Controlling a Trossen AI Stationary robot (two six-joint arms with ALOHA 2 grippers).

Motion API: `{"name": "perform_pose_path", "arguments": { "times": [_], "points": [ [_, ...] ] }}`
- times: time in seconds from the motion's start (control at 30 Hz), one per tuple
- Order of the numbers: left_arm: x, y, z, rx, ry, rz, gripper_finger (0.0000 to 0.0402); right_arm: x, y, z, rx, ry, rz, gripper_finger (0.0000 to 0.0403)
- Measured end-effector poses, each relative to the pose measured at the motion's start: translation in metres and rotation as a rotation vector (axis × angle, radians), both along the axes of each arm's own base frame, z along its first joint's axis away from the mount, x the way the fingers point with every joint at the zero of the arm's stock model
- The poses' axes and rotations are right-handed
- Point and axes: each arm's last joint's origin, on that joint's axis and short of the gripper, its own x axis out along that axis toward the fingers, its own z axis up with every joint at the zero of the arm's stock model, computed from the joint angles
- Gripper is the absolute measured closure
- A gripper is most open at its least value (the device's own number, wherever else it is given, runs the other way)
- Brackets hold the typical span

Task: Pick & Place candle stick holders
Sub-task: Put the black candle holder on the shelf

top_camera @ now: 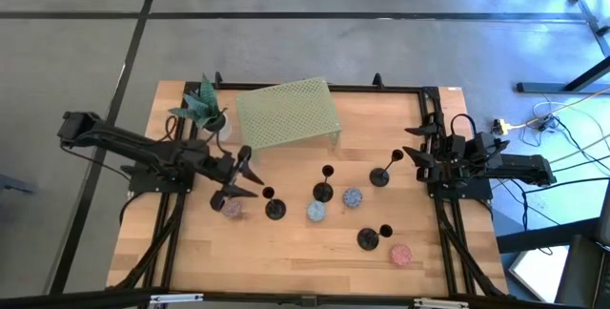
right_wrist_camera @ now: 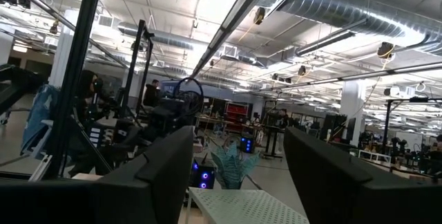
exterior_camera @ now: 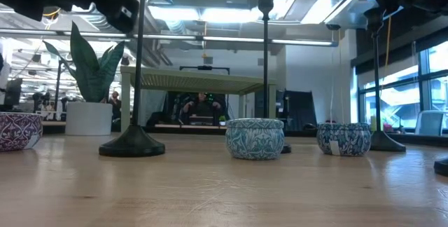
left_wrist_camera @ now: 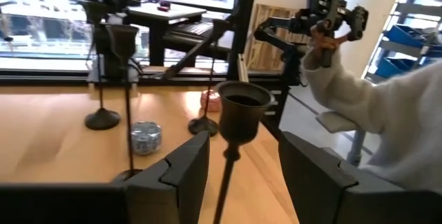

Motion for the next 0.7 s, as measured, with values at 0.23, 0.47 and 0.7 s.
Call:
{"name": "perform_pose_path", "arguments": {
  "times": [0.23, 0.47, 0.7],
  "points": [
    [0.013, -0.006, -0.009, -0.001, -0.001, -0.021, 0.023, 0.0, 0.0, 0.0, 0.0, 0.0, 0.0, 0.0171],
    [0.022, -0.008, -0.014, -0.002, -0.01, -0.011, 0.023, 0.0, 0.0, 0.0, -0.001, 0.0, 0.002, 0.0171],
    [0.028, -0.009, -0.02, -0.008, -0.006, -0.002, 0.023, 0.0, 0.0, 0.0, -0.001, 0.0, 0.001, 0.0171]
  ]
}}
